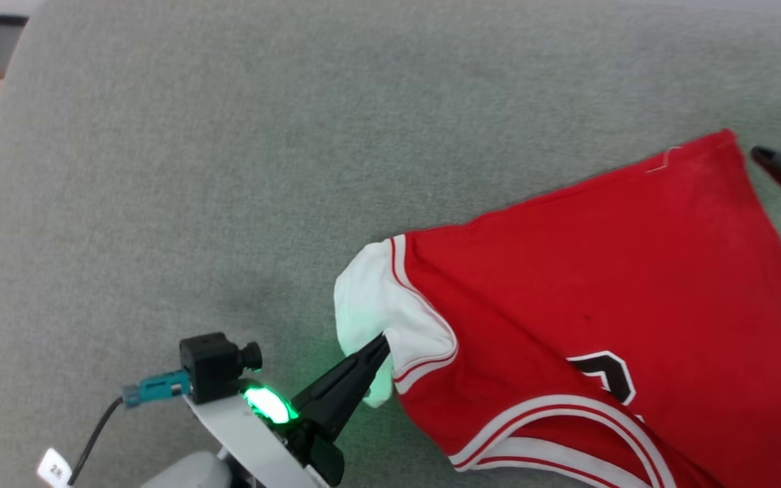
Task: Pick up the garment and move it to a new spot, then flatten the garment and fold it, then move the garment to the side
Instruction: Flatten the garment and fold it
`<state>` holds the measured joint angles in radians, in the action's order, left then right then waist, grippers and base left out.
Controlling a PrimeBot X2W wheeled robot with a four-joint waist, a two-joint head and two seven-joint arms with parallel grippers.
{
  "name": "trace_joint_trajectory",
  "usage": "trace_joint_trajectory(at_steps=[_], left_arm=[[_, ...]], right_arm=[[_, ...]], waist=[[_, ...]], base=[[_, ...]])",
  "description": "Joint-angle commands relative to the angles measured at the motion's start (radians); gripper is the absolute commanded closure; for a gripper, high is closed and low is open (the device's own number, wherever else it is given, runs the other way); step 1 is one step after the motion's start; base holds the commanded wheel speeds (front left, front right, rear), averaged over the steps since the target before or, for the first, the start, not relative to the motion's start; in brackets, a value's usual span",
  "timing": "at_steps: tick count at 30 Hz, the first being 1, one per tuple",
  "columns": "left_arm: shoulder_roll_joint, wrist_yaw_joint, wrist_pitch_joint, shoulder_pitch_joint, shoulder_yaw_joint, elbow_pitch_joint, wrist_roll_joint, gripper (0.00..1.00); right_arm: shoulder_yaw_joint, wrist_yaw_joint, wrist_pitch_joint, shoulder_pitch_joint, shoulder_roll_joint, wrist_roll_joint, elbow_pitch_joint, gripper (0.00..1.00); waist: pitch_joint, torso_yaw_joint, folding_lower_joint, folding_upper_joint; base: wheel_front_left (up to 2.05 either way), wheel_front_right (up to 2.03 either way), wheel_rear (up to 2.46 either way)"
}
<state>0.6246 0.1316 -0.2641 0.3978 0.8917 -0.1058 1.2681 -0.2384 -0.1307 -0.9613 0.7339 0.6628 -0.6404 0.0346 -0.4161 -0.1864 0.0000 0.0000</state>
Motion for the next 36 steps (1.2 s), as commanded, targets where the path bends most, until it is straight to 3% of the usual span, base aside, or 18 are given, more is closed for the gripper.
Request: trace_joint_trajectory(at_steps=[1,11,12,13,14,15,20,26,31,36], left_arm=[[-0.007,-0.002,0.000,0.014,0.002,0.004,-0.001,1.00],[-0.035,-0.002,0.000,0.049,0.025,0.018,0.003,1.00],[-0.036,-0.002,0.000,0.049,0.026,0.019,0.005,1.00],[-0.036,-0.002,0.000,0.048,0.026,0.020,0.005,1.00],[-0.037,-0.002,0.000,0.047,0.027,0.023,0.007,1.00],[-0.038,-0.002,0.000,0.044,0.026,0.025,0.008,1.00],[-0.033,-0.002,0.000,0.029,-0.017,0.048,-0.011,1.00],[-0.008,-0.002,0.000,0.073,-0.132,0.085,-0.056,1.00],[0.016,-0.002,0.000,0.167,-0.186,0.117,-0.070,1.00],[0.015,-0.002,0.004,0.384,-0.225,0.200,-0.041,1.00]], right_arm=[[-0.022,0.000,0.010,0.019,0.003,0.000,0.026,0.00],[-0.223,0.000,0.025,0.046,0.046,-0.036,0.203,0.00],[-0.236,0.000,0.026,0.047,0.050,-0.046,0.210,0.08],[-0.248,0.000,0.025,0.048,0.052,-0.057,0.218,0.55],[-0.259,0.000,0.028,0.048,0.055,-0.067,0.224,0.75],[-0.266,0.000,0.036,0.045,0.057,-0.072,0.228,1.00],[-0.233,0.000,0.160,0.076,0.041,-0.100,0.243,1.00],[-0.124,0.000,0.345,0.133,-0.010,-0.107,0.322,1.00],[-0.027,0.000,0.451,0.193,-0.048,-0.084,0.395,1.00],[0.108,0.000,0.568,0.327,-0.098,-0.025,0.491,1.00]], waist=[[-0.041,-0.038,0.0000,0.0000],[-0.065,-0.071,0.0000,0.0000],[-0.063,-0.073,0.0000,0.0000],[-0.061,-0.074,0.0000,0.0000],[-0.058,-0.075,0.0000,0.0000],[-0.052,-0.075,0.0000,0.0000],[-0.014,-0.066,0.0000,0.0000],[0.041,-0.037,0.0000,0.0000],[0.054,-0.004,0.0000,0.0000],[0.030,0.037,0.0000,0.0000]], base=[[0.00,0.00,0.00],[0.00,0.00,0.00],[0.00,0.00,0.00],[0.00,0.00,0.00],[0.00,0.00,0.00],[0.00,0.00,0.00],[0.00,0.00,0.00],[0.00,0.00,0.00],[0.00,0.00,0.00],[0.00,0.00,0.00]])
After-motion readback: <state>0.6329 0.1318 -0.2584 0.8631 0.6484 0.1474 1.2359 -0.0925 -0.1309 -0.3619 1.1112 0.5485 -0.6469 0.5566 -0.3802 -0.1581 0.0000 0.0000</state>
